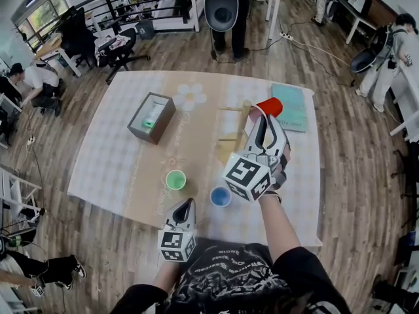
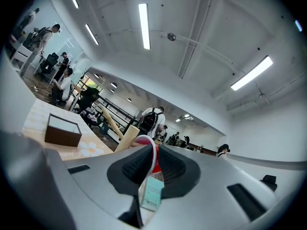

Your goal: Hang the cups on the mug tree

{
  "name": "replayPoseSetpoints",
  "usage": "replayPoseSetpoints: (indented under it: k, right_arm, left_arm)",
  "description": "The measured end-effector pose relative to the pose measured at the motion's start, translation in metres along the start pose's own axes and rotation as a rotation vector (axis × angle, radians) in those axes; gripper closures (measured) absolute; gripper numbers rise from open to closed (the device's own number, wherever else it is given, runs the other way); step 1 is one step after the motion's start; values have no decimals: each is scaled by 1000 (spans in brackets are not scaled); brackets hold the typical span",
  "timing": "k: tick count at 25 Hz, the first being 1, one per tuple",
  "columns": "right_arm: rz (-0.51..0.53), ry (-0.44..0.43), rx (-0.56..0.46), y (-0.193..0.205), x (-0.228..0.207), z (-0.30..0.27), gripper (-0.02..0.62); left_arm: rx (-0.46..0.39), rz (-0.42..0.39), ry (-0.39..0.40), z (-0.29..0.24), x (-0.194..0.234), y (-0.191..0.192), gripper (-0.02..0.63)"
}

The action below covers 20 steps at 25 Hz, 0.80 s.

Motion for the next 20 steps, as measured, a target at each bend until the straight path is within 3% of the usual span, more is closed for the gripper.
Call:
replayPoseSetpoints:
  k: [20]
  right_arm:
    - [51, -52, -6, 13, 16, 5, 535]
  left_arm:
    - [23, -29, -11, -2, 0, 2, 586]
Point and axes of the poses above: the fingertips, and each gripper's own axes: z backward along the fingers, x to its left, y out of its underside, the point moved 8 cm from there along z, backward along the fingers, and after that the axes turned 14 degrees about y, right-handed, at the moved point
